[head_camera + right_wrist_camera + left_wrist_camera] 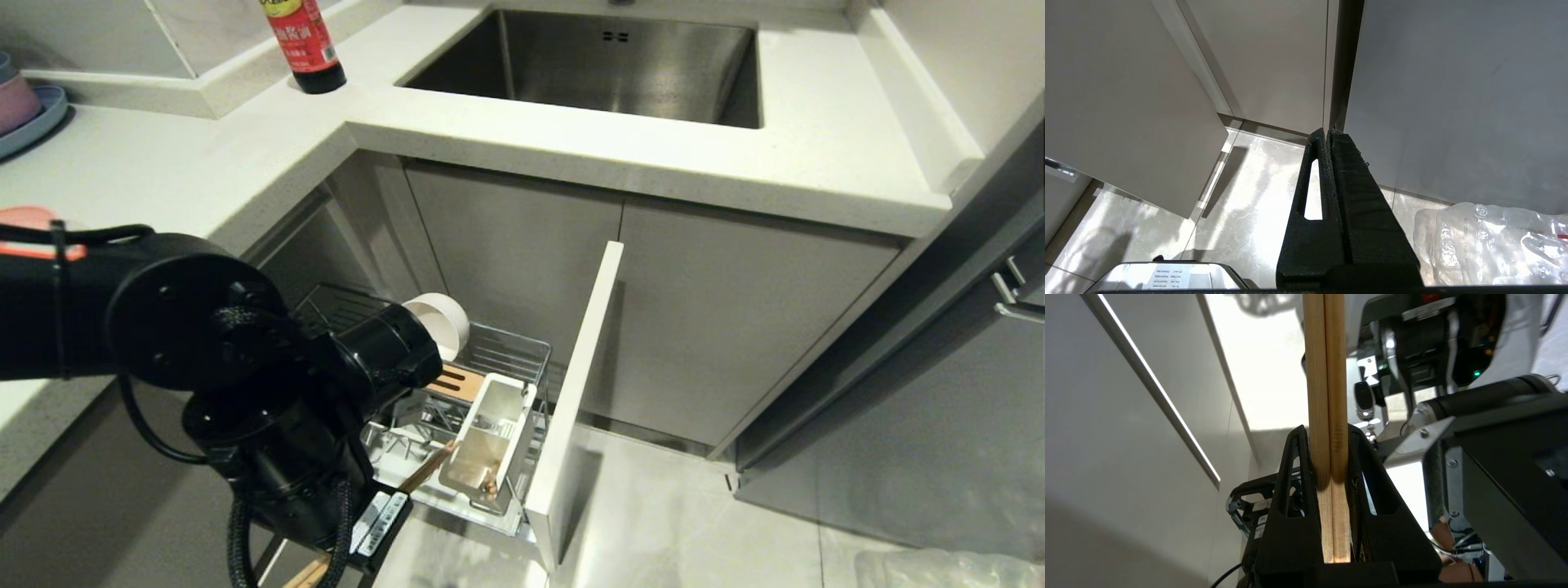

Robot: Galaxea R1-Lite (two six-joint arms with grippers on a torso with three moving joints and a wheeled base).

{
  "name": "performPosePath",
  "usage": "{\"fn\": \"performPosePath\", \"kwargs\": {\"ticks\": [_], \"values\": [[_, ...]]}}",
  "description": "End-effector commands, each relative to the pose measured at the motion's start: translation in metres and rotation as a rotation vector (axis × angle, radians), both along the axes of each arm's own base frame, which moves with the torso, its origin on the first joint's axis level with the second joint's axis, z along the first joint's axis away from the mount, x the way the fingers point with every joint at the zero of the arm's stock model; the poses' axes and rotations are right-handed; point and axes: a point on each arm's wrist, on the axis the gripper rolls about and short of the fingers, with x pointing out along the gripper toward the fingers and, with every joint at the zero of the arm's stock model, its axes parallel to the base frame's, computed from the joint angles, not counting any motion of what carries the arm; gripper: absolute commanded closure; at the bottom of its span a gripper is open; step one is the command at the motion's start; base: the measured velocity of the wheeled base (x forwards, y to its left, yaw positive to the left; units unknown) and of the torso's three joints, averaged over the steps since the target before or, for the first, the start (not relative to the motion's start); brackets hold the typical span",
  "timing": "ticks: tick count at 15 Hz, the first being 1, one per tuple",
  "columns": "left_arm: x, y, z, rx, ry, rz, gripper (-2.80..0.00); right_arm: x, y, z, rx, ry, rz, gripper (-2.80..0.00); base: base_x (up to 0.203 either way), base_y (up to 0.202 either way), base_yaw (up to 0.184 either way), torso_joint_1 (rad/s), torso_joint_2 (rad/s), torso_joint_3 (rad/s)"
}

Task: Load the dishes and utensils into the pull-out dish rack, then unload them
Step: Pick up the chopsticks and place it in the cupboard

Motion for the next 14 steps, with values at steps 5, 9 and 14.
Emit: {"fn": "performPosePath", "kwargs": {"ticks": [5, 9, 14], "values": [[0.022, -0.008, -0.023, 0.024, 0.032, 0.007, 0.0, 0.0, 0.0, 0.0, 0.0, 0.001, 0.001, 0.0, 0.0, 0.0, 0.0, 0.0, 0.0, 0.0], [0.012, -0.006, -0.009, -0.007, -0.006, -0.008, 0.0, 0.0, 0.0, 0.0, 0.0, 0.0, 0.001, 0.0, 0.0, 0.0, 0.0, 0.0, 0.0, 0.0], [-0.002, -0.001, 0.005, -0.03, -0.043, -0.025, 0.0, 0.0, 0.0, 0.0, 0.0, 0.0, 0.001, 0.0, 0.0, 0.0, 0.0, 0.0, 0.0, 0.0]]}}
